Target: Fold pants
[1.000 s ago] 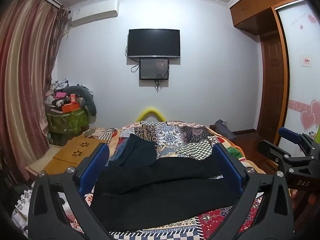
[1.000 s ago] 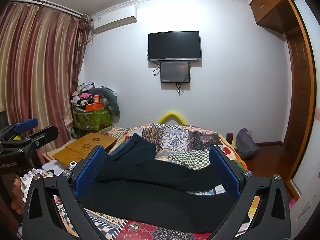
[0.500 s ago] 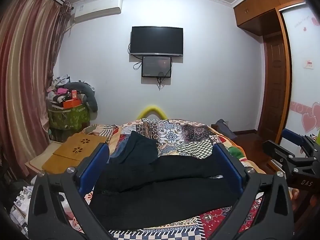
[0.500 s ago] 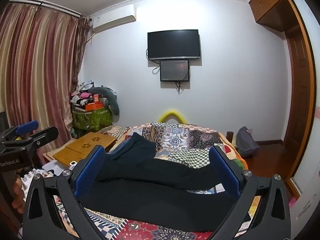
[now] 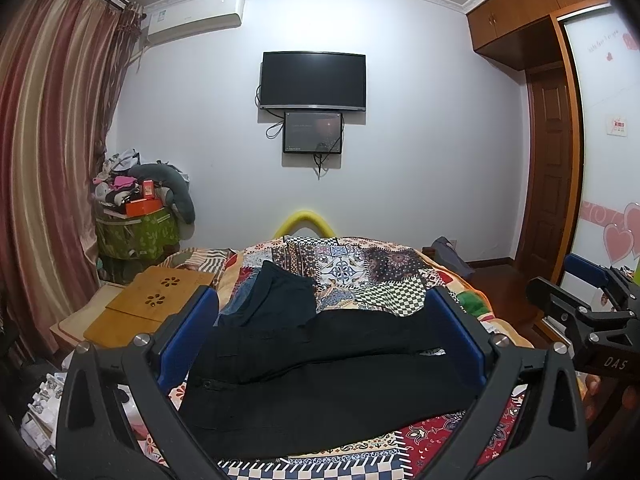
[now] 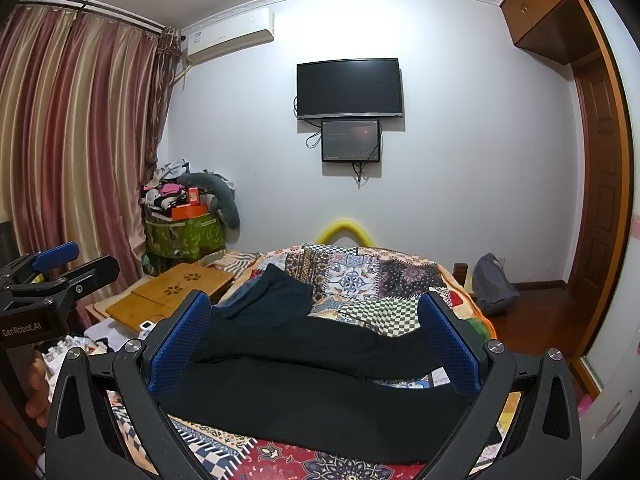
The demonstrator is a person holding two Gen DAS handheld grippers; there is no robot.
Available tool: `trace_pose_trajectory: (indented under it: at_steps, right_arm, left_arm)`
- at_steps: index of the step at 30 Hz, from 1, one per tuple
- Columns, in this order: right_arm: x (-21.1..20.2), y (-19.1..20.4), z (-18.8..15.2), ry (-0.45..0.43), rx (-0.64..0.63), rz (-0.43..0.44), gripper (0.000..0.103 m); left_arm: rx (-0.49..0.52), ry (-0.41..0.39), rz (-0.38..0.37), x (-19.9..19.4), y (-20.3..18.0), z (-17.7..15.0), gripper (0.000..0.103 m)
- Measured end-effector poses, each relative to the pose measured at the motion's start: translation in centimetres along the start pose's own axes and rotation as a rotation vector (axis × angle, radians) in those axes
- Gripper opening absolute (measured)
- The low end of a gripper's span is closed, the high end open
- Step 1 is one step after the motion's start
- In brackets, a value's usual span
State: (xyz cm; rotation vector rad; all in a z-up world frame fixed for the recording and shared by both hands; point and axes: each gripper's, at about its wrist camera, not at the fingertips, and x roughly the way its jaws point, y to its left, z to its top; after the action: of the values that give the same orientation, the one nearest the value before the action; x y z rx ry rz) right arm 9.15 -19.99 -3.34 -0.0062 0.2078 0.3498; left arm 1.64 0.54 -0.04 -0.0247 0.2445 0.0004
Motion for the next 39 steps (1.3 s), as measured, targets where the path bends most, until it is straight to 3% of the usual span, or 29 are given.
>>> trace_pose_trajectory:
  at_steps: [39]
  right_arm:
    - [0.21, -0.05, -0.07, 0.008, 0.004, -0.004, 0.103]
  left_arm:
    - [0.004, 0.004, -0.014, 0.43, 0.01, -0.2, 0.103]
